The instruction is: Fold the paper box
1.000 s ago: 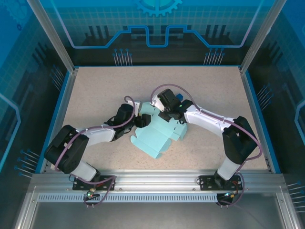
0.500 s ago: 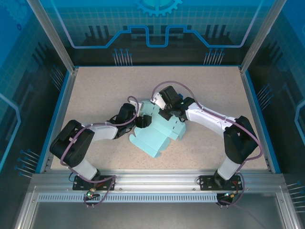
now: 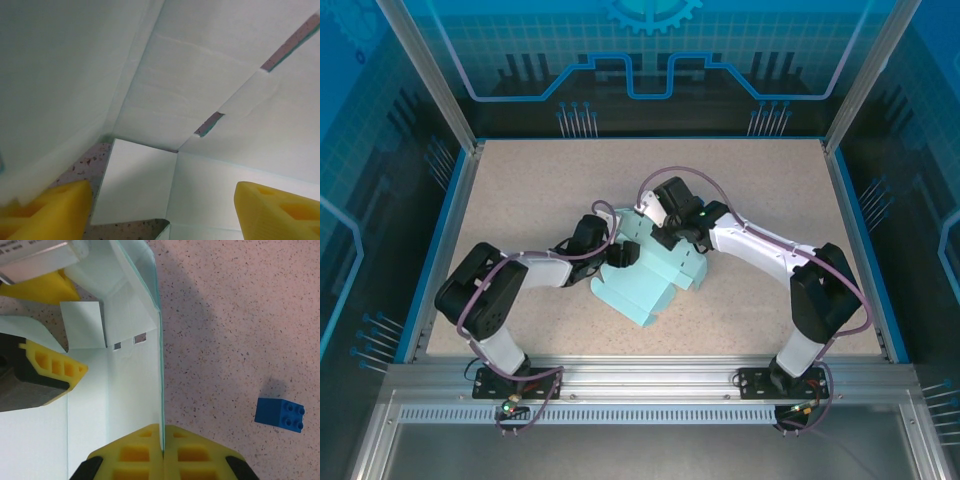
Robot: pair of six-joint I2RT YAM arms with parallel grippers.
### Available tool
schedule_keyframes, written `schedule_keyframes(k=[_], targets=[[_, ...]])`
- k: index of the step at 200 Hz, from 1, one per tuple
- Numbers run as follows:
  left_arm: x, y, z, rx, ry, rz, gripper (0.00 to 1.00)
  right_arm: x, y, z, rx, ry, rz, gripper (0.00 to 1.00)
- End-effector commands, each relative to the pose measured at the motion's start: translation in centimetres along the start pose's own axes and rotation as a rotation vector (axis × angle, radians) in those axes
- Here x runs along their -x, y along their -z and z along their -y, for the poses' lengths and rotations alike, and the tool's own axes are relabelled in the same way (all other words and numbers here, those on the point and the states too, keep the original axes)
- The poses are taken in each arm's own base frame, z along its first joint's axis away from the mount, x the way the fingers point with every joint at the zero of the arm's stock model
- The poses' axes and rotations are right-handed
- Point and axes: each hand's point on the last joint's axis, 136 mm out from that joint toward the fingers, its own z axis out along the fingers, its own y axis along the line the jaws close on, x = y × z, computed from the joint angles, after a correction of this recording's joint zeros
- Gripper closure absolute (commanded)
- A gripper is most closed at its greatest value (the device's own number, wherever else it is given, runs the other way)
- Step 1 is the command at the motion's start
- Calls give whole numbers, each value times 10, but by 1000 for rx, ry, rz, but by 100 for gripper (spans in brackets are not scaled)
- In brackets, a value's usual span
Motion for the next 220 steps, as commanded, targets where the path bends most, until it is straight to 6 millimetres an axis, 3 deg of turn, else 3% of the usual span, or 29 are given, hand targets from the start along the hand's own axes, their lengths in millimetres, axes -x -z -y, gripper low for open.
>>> schedule_keyframes(k=[1, 78, 169, 220], targets=[[15, -1, 6, -33, -11, 33, 26, 3, -1, 1, 13, -25, 1, 100], [28, 23, 31, -163, 29, 98, 37, 3, -3, 4, 16, -50, -8, 100], [30, 41, 34, -164, 14, 120, 34, 0, -4, 6, 36, -71, -29, 100], [26, 39, 32, -146, -41, 81, 30, 1, -4, 4, 55, -74, -31, 100]])
